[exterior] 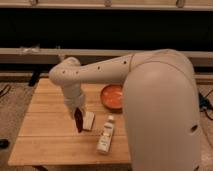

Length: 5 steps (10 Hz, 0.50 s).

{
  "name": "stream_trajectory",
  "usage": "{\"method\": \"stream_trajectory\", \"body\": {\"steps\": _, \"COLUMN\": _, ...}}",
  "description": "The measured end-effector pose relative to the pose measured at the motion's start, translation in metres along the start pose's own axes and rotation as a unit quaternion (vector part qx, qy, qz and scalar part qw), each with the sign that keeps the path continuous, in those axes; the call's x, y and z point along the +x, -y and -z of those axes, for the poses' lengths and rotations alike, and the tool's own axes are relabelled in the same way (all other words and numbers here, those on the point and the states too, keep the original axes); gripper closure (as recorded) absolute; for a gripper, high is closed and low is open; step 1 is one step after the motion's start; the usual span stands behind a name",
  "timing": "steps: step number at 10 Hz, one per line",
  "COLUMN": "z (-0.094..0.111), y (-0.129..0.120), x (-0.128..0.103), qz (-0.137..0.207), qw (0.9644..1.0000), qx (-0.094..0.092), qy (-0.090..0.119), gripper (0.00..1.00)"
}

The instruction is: Place the pepper in the ceramic bowl

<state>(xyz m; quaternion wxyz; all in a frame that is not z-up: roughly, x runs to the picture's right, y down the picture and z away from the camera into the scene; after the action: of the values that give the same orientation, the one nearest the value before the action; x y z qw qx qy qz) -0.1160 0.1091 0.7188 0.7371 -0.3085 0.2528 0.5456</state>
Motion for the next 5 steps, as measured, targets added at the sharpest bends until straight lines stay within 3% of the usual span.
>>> {"method": "stream_trajectory", "body": {"steps": 2, "z": 0.011, "y": 0.044, "x": -0.034, "qz": -0.044, "qw": 0.9988, "qx": -0.007, "qy": 0.02, "gripper": 1.0}}
{"method": "stream_trajectory", "body": {"steps": 5, "z": 0.013, "y": 0.092, "x": -0.085, "qz": -0.104, "qw": 0.9934, "qx": -0.028, "qy": 0.039, "gripper": 1.0}}
